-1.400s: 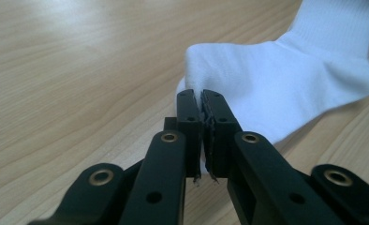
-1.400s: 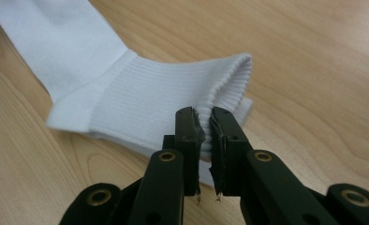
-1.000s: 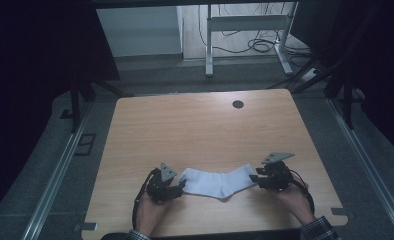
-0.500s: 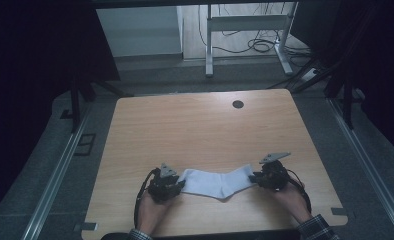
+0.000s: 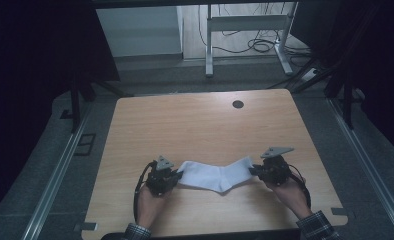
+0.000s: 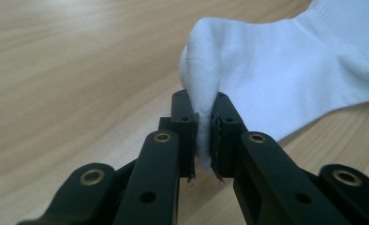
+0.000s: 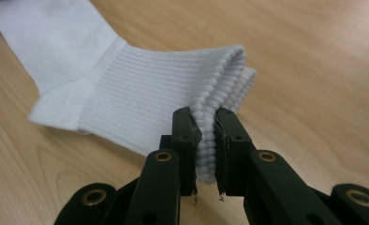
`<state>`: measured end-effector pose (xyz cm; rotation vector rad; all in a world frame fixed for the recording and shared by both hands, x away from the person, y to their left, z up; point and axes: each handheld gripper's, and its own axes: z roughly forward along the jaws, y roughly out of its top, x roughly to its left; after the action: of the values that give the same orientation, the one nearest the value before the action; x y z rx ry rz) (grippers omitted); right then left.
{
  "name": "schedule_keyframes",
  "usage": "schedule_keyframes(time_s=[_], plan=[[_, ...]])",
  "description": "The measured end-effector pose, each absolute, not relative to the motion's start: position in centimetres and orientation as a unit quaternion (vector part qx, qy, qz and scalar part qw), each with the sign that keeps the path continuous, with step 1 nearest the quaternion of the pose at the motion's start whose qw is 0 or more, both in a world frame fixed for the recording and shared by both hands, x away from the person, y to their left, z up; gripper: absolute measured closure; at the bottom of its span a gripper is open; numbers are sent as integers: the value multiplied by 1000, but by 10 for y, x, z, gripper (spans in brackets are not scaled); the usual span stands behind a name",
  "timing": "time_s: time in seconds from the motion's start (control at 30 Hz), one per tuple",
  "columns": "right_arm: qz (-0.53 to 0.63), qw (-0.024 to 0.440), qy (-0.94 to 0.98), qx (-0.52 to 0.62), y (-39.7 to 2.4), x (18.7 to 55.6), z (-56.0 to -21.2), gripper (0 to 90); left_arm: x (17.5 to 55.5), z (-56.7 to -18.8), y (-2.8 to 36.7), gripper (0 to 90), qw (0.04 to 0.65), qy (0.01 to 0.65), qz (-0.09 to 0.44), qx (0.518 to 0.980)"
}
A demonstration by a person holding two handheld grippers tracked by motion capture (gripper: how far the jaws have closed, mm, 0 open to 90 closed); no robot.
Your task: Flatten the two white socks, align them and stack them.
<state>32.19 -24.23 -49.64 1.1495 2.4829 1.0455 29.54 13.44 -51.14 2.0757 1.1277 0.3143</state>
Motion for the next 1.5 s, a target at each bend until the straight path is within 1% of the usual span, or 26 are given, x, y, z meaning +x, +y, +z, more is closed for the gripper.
schedule_keyframes(time_s=[0.17,0.43,0.7,1.03,1.13,1.23,1.4,1.5], plan=[[360,117,840,388,-240,333,-488,798,313,-499,137,819,377,438,130,806],[371,119,826,408,-240,362,-481,797,343,-486,136,817,381,444,144,798],[356,122,823,425,-238,387,-495,793,367,-505,128,812,355,461,144,800],[331,124,828,435,-238,393,-521,772,374,-524,118,792,323,458,150,815],[331,124,828,435,-238,393,-522,751,375,-528,117,747,313,459,154,817],[333,126,828,434,-240,393,-523,724,375,-531,119,672,313,465,159,813],[338,129,823,439,-241,393,-521,650,376,-531,123,516,311,476,170,805],[342,130,821,439,-242,392,-520,612,377,-530,126,441,315,486,171,797]])
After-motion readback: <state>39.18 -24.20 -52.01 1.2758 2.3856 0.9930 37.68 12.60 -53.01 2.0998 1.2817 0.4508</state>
